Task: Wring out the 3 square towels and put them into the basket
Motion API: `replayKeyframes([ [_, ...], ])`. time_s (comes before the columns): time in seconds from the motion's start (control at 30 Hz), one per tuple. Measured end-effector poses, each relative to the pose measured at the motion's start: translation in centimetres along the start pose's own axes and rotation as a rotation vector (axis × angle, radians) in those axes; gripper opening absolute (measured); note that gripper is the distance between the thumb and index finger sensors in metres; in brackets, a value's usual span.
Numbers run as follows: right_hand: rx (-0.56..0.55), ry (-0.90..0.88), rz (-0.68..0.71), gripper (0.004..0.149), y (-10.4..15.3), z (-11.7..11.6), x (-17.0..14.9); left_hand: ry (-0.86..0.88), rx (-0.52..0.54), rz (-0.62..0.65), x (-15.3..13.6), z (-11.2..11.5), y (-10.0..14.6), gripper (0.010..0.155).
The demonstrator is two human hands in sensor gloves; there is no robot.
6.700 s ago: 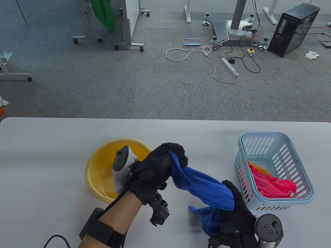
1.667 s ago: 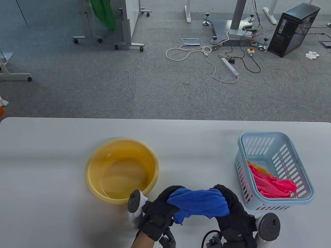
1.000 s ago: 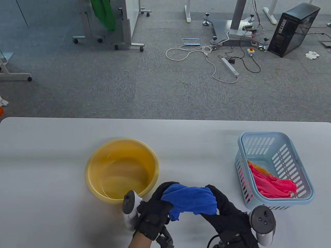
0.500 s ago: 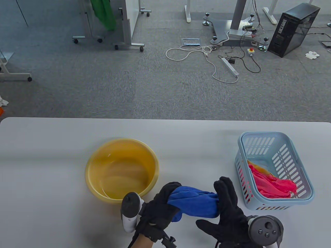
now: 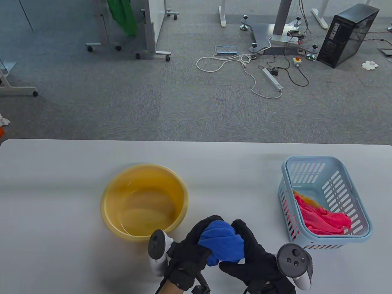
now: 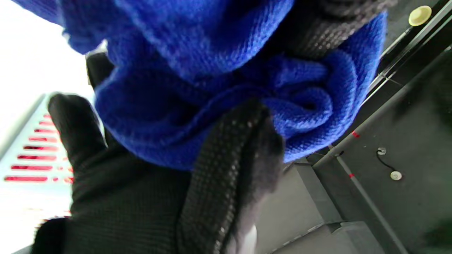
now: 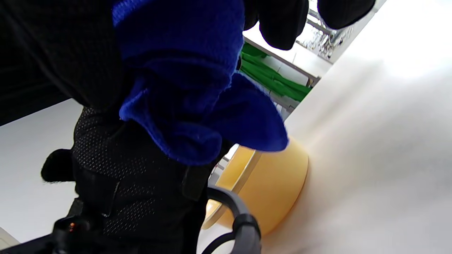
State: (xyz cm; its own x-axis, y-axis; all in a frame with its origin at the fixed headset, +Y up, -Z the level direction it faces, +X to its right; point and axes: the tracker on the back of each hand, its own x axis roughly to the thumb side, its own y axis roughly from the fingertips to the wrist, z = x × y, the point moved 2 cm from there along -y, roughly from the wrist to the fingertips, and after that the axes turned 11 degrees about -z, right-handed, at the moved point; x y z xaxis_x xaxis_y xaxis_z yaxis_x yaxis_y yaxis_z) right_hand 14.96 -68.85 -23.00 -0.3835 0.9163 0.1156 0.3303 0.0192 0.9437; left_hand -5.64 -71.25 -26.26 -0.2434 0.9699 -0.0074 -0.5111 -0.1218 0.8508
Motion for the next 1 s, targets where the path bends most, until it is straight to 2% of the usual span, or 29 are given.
replayKeyframes([
  [0.27, 0.038, -0.092, 0.0, 0.12, -0.6, -1.5, -0.9, 0.039, -0.095, -0.022, -1.1, 1.7, -0.3, 0.076],
  [0.5, 0.007, -0.21, -0.011, 0.129, -0.9, -2.6, -1.6, 0.18, -0.29, -0.027, -1.8, 3.6, -0.6, 0.084],
  [0.6, -0.01, -0.23, -0.012, 0.127, -1.1, -2.5, -2.1, 0.158, -0.331, -0.028, -1.8, 3.9, -0.6, 0.085],
  [0.83, -0.067, -0.19, -0.024, 0.109, -0.8, -1.3, -2.2, 0.205, -0.383, -0.06, -2.7, 4.6, -0.7, 0.089],
  [1.0, -0.07, -0.246, -0.003, 0.089, -0.7, -0.8, -2.2, 0.067, -0.381, -0.074, -2.0, 4.5, -0.7, 0.088],
])
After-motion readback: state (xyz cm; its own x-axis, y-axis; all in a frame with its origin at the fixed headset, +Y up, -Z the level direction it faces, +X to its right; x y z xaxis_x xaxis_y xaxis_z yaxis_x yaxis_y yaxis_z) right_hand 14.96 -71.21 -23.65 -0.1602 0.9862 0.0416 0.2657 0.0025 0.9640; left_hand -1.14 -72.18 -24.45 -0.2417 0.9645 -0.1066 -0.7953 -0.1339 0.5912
